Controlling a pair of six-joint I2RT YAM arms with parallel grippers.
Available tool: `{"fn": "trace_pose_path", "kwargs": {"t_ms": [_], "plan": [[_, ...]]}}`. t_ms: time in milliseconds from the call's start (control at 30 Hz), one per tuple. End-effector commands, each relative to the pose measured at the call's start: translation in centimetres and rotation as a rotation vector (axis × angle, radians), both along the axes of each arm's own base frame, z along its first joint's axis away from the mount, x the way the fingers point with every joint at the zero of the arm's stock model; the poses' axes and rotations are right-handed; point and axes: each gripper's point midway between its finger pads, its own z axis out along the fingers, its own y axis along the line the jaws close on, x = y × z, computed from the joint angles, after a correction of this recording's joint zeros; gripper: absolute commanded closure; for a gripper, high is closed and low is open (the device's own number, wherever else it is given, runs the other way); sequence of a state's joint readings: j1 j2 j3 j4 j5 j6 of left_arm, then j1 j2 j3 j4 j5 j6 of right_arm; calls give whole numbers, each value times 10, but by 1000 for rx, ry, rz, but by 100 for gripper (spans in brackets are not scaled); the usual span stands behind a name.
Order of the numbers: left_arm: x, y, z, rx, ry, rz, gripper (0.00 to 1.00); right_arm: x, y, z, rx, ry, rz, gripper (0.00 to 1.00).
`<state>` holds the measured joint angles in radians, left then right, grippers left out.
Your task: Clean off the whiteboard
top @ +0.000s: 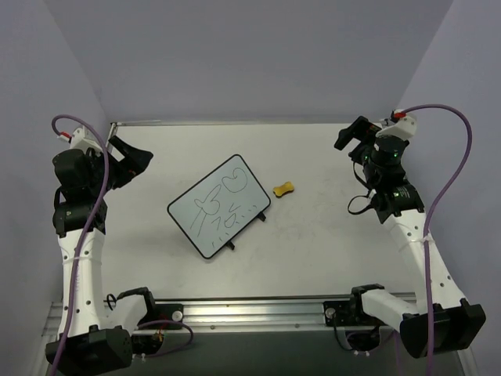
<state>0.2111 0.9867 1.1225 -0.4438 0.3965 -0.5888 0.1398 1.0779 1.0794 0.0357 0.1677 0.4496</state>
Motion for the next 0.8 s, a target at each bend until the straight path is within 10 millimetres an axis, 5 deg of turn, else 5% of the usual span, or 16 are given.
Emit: {"fn": "trace_pose_path", "kwargs": {"t_ms": [0, 200, 367, 767], "plan": [[-2, 6, 13, 37, -53, 21, 6, -4, -5, 30, -18, -61, -22, 0], [-4, 7, 9, 50, -47, 28, 6, 1, -5, 24, -41, -36, -18, 0], [-5, 7, 3, 56, -35, 25, 6, 18, 4, -2, -82, 49, 27, 0], [-14, 4, -15, 87, 2, 11, 6, 76, 67, -147, -182, 404, 30, 6]]}}
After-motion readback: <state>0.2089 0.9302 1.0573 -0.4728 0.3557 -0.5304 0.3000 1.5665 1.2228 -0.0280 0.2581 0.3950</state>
